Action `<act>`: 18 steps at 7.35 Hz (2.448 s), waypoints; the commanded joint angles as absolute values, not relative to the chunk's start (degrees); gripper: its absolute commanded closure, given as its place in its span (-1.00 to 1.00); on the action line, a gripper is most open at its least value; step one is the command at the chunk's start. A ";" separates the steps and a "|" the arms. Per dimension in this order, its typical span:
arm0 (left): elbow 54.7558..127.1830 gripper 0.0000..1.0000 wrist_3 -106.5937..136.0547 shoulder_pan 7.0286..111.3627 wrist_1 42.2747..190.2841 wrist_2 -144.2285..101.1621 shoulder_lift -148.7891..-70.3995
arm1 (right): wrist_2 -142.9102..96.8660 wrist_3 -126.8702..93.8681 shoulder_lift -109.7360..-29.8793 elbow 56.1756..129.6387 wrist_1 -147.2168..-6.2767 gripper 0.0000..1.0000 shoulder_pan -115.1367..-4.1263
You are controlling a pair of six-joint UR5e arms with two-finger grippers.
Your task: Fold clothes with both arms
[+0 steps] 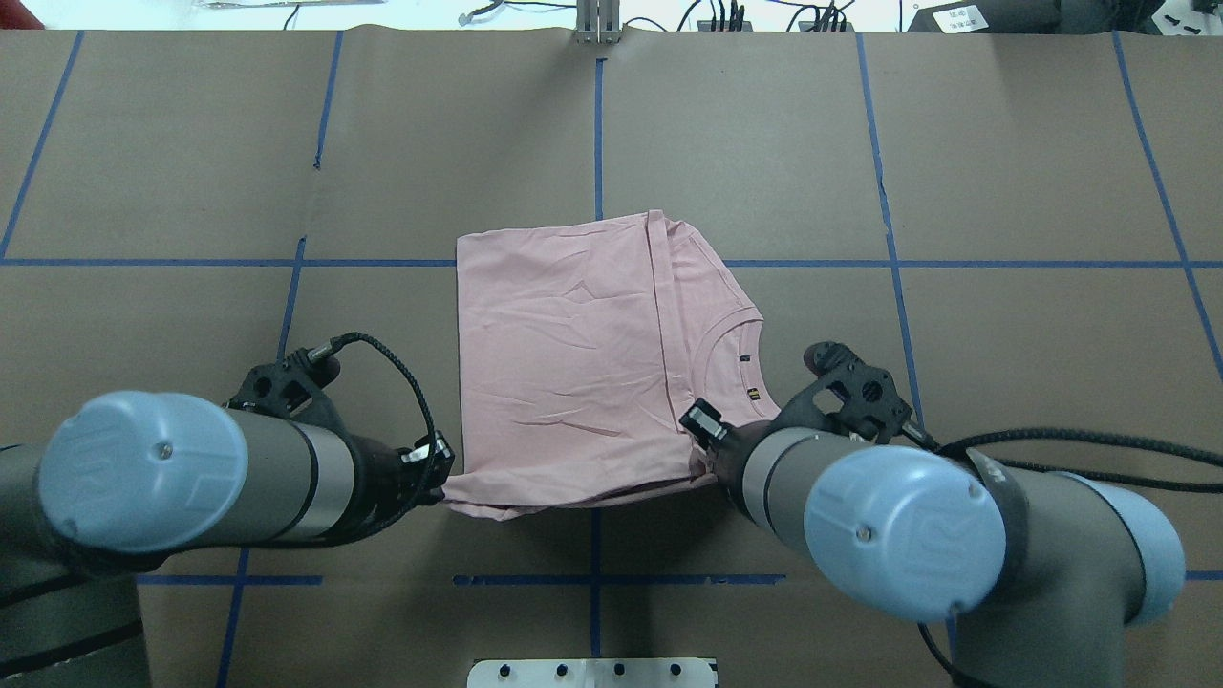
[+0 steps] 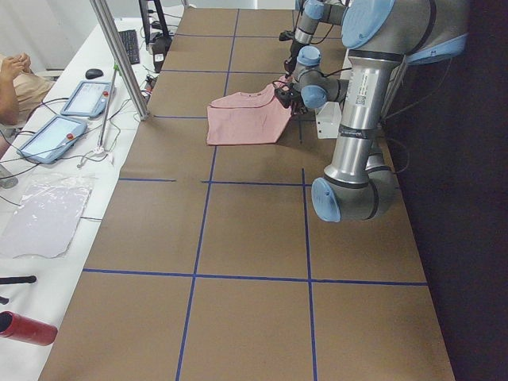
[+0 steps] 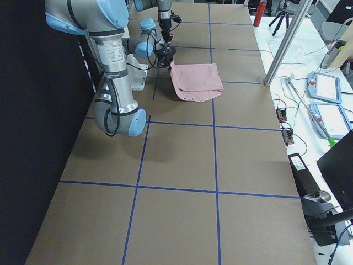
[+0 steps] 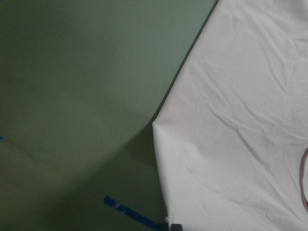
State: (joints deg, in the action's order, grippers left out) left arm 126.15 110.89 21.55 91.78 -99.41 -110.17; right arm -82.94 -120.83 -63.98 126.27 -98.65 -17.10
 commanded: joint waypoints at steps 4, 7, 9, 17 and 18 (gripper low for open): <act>101.31 1.00 96.61 35.42 100.60 -96.18 -122.06 | -94.29 -115.23 -49.42 94.27 -82.29 1.00 -34.88; 97.75 1.00 95.63 36.73 102.83 -95.98 -122.95 | -95.79 -113.92 -46.85 88.08 -80.51 1.00 -36.82; 89.52 1.00 92.40 37.87 109.90 -93.26 -124.54 | -96.06 -112.07 -44.48 80.46 -75.80 1.00 -37.44; 82.77 -1.00 66.59 49.97 132.60 -104.33 -116.15 | -117.45 -71.01 -52.87 69.24 -63.28 -1.00 -56.82; 85.75 -1.00 58.44 54.71 132.89 -111.90 -111.14 | -122.90 -62.14 -56.83 70.39 -63.54 -1.00 -62.26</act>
State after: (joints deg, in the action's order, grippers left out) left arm 82.46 67.37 49.50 131.30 -102.78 -117.03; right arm -116.17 -72.87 -51.55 68.36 -63.32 -56.04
